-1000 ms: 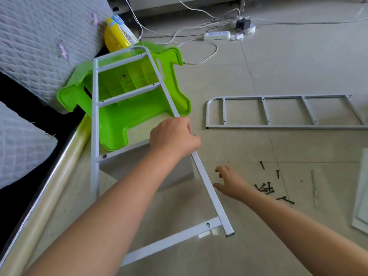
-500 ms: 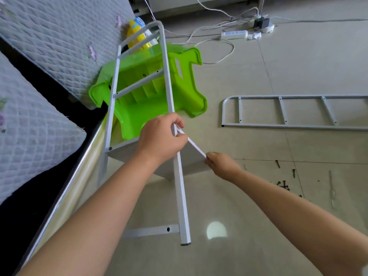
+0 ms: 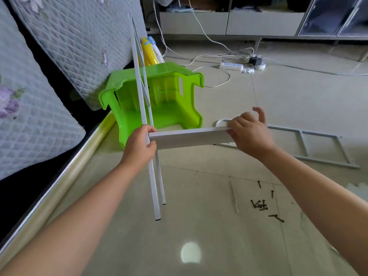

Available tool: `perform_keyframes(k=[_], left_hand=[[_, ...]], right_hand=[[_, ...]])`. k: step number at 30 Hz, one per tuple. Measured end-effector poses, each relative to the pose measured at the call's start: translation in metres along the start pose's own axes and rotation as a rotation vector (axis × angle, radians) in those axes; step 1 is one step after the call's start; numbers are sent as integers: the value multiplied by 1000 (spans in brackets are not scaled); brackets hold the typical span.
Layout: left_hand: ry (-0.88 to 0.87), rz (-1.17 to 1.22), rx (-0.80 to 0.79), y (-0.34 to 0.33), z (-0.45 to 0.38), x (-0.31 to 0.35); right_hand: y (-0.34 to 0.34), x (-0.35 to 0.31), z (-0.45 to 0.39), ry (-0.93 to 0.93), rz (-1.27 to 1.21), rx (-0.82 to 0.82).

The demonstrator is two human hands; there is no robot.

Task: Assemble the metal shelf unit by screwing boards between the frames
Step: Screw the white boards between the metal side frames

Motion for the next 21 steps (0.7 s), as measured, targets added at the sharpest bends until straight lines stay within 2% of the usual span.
perform_keyframes(k=[5,8,13,21], left_hand=[[16,3,-8,-31,-1,-29],[91,83,-4,-50,3,-41],[152,246,2,-69,12,-39],[114,153,35,-64,25,-31]], right_hand=[[47,-5,-13,154,126,173],[63,-18,-14,240,190,117],[72,-30,-9,248,274,9],[102,-26,-8,295,247,-16]])
Point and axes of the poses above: each hand's wrist, its own z-axis away from the middle knuckle, its own y-axis out of the back of the hand, x = y × z, the point moved 2 cm from there along -z, towards the middle knuckle, and after that the axes turned 15 degrees about -x, right-handed, at the moved point
